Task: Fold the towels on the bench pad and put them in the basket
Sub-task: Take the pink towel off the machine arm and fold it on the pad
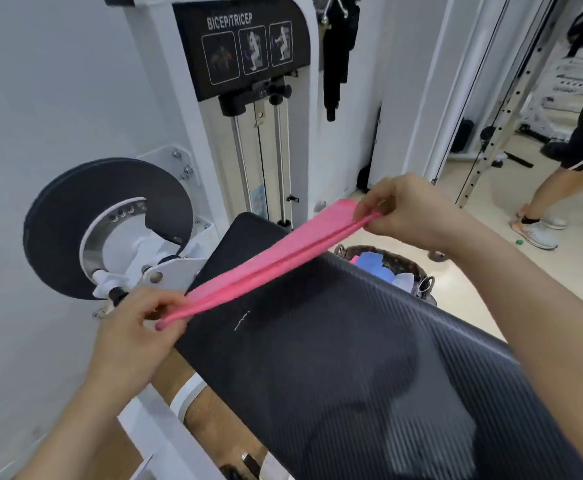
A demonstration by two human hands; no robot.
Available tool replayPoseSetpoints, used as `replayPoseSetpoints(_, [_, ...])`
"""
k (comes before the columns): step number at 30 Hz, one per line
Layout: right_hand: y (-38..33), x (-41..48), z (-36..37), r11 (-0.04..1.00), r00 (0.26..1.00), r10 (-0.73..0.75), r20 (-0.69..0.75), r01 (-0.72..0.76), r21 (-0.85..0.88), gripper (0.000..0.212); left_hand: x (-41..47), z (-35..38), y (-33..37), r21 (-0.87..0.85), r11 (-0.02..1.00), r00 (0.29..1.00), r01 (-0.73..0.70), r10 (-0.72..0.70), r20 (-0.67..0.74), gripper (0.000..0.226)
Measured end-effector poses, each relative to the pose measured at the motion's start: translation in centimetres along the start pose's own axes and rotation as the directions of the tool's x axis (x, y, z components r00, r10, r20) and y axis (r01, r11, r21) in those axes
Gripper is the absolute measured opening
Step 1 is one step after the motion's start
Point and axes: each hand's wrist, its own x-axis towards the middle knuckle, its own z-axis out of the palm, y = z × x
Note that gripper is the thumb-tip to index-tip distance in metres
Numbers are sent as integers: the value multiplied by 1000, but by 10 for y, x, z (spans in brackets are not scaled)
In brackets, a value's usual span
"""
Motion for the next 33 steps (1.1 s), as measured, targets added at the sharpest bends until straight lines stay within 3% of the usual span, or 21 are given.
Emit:
replayPoseSetpoints(3, [21,-14,17,996,997,-13,80,19,-85,26,-57,28,-16,104,991,994,-83,75,78,37])
replayPoseSetpoints(5, [40,-27,33,983,986,-13,166,43,-178,30,-98,58,-28,184,977,974,-112,71,214,46])
replayPoseSetpoints(8, [63,-51,53,944,957,-57,283,145,-298,38,-152,98,-36,220,966,928,-136,46,370,41])
replayPoseSetpoints(11, [79,-63,60,908,936,-144,321,254,-332,37,-184,127,-34,235,964,917,-121,18,398,50])
replayPoseSetpoints(13, [83,-66,59,891,928,-172,331,290,-350,36,-194,139,-28,259,960,916,-103,-10,401,43])
replayPoseSetpoints(18, [72,-74,48,841,898,-87,431,298,-452,14,-205,150,-21,241,968,898,-72,-42,438,35])
replayPoseSetpoints(21, [64,-67,51,819,932,-68,355,255,-514,19,-208,148,-22,190,981,878,-51,-47,476,31])
replayPoseSetpoints(23, [60,-55,64,858,962,-85,258,202,-472,20,-207,148,-23,169,985,885,-36,-48,463,24])
replayPoseSetpoints(25, [55,-41,80,901,985,-85,148,140,-411,21,-203,150,-22,155,988,915,-21,-44,401,12])
replayPoseSetpoints(28, [52,-27,108,900,992,-123,30,124,-417,20,-194,154,-14,203,979,973,-12,-35,229,21])
replayPoseSetpoints(30, [47,-29,124,876,970,-242,-26,207,-435,20,-186,158,-5,247,969,979,-12,-39,202,42])
replayPoseSetpoints(33, [40,-51,148,775,878,-477,35,439,-454,15,-172,166,3,321,947,956,-7,-87,278,64])
